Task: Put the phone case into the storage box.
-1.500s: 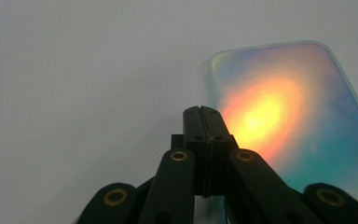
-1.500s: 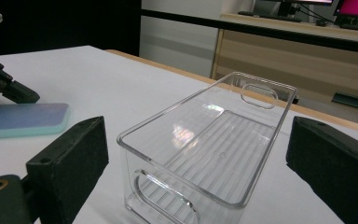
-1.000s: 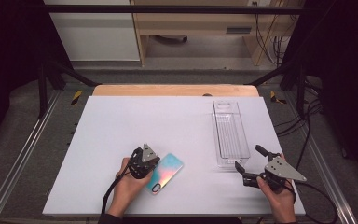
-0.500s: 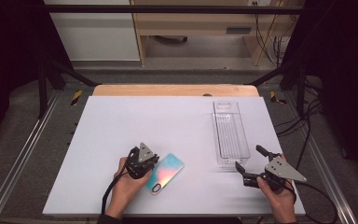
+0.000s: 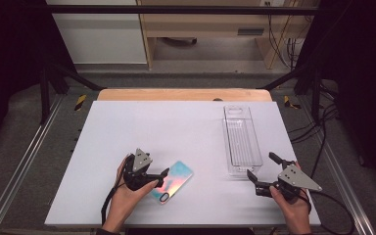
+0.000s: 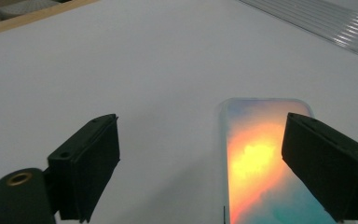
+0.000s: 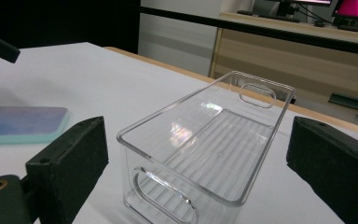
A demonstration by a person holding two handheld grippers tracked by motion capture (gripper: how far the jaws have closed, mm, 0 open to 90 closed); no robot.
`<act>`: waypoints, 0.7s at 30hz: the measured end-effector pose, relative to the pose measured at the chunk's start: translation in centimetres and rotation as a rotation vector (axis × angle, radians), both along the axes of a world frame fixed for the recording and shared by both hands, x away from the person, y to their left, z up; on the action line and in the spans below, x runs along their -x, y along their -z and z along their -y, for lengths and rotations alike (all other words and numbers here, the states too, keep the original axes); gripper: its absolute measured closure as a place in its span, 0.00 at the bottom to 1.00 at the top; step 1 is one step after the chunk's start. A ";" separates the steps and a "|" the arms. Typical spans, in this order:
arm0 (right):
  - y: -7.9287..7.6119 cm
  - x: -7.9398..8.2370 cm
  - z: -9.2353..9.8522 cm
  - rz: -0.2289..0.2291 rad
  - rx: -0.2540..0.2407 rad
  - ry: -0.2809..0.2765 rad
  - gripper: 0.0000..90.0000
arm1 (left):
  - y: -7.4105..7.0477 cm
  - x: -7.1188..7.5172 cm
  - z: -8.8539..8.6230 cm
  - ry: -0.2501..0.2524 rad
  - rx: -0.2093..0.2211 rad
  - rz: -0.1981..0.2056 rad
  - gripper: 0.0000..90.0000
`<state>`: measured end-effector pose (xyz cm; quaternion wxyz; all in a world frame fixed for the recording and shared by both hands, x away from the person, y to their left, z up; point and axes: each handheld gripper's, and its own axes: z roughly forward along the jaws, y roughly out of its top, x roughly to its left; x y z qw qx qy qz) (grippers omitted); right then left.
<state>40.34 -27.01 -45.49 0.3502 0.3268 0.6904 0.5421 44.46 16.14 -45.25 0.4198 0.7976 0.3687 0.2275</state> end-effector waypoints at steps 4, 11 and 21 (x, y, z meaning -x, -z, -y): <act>0.0 0.0 0.0 -0.001 0.002 0.000 0.06 | -0.3 0.3 0.2 0.009 -0.002 -0.005 0.08; 0.0 0.0 -0.1 -0.003 0.004 -0.002 0.06 | -0.6 0.9 0.2 0.045 0.004 -0.004 0.06; 0.0 0.0 -0.1 -0.003 0.004 -0.003 0.06 | -0.6 1.6 0.5 0.079 0.023 -0.012 0.05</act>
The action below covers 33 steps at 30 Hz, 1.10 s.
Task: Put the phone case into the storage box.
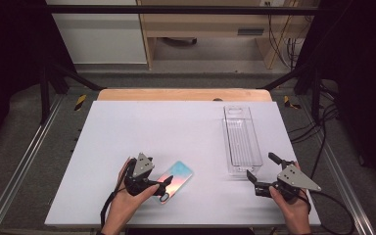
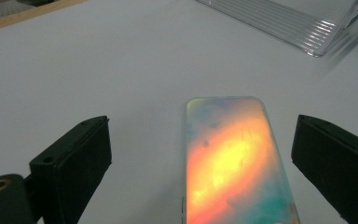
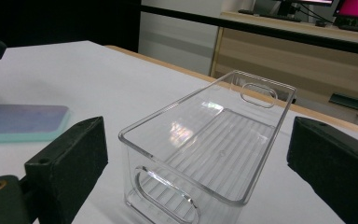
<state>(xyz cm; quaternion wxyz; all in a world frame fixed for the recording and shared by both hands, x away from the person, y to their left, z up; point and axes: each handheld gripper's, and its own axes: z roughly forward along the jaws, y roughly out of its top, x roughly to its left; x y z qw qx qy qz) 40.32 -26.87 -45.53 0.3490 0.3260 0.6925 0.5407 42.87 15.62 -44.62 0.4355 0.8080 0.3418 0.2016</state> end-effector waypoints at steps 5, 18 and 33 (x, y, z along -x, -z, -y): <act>0.0 0.0 0.0 -0.001 -0.001 0.001 0.06 | 0.0 0.3 -0.2 0.011 0.016 0.000 0.05; -0.1 0.0 0.2 0.003 -0.002 0.006 0.06 | 1.1 1.2 -0.3 0.021 0.022 -0.028 0.04; -0.1 0.1 0.2 0.007 -0.001 0.007 0.06 | 2.8 1.7 -0.2 0.060 -0.004 -0.086 0.05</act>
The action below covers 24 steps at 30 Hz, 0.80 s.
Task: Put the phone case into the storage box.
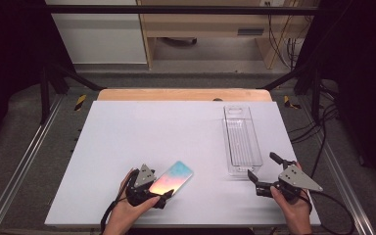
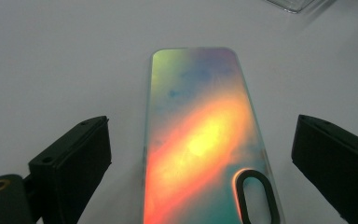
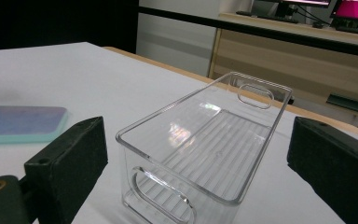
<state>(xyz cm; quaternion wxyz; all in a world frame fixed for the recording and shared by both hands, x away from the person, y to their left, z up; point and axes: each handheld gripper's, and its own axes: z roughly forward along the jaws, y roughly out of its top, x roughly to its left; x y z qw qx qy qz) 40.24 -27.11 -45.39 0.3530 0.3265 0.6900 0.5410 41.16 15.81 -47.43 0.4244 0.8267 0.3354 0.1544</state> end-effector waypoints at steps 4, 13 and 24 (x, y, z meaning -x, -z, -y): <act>0.0 0.0 0.0 0.000 0.001 0.000 0.06 | 0.7 0.2 -0.2 0.004 0.000 -0.007 0.05; 0.0 0.0 -0.1 0.000 0.005 -0.001 0.06 | 1.3 0.3 -0.3 0.017 -0.030 -0.015 0.05; -0.1 0.0 0.0 0.003 0.003 -0.001 0.06 | 1.1 0.4 0.2 0.032 -0.056 -0.043 0.05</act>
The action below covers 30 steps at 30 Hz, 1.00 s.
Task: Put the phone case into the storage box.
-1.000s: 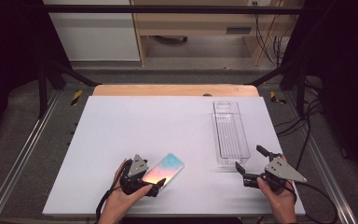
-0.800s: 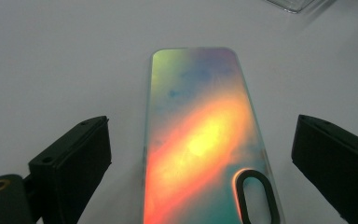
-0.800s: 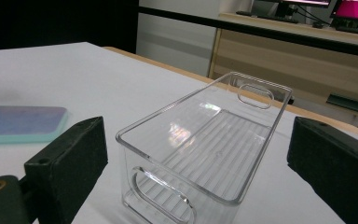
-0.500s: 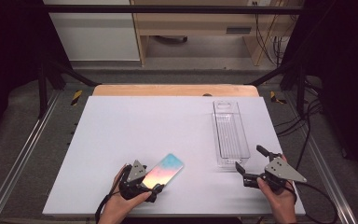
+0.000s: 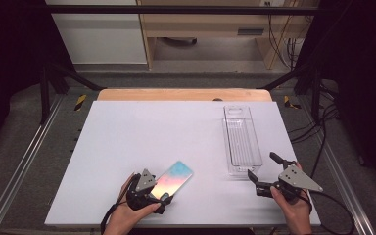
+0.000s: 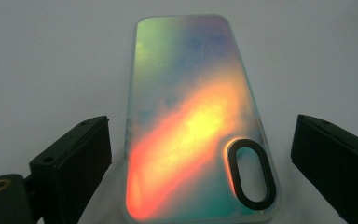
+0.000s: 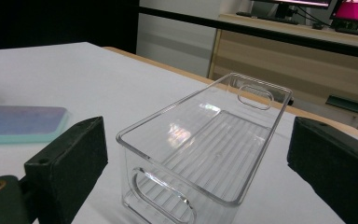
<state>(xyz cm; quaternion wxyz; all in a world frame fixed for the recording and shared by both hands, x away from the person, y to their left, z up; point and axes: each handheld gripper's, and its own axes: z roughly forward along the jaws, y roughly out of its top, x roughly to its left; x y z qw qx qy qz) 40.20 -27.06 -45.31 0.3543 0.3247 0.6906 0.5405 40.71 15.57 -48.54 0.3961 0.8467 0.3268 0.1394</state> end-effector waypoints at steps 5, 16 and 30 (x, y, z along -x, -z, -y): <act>0.0 0.0 0.0 -0.003 0.000 -0.001 0.06 | 0.2 -0.2 0.3 -0.008 -0.034 -0.022 0.05; 0.1 0.0 -0.1 -0.004 0.002 -0.001 0.06 | 0.4 -0.2 0.7 0.011 -0.081 -0.035 0.05; 0.0 0.0 -0.1 -0.005 -0.004 -0.002 0.06 | -0.2 -0.5 0.5 -0.019 -0.109 -0.016 0.18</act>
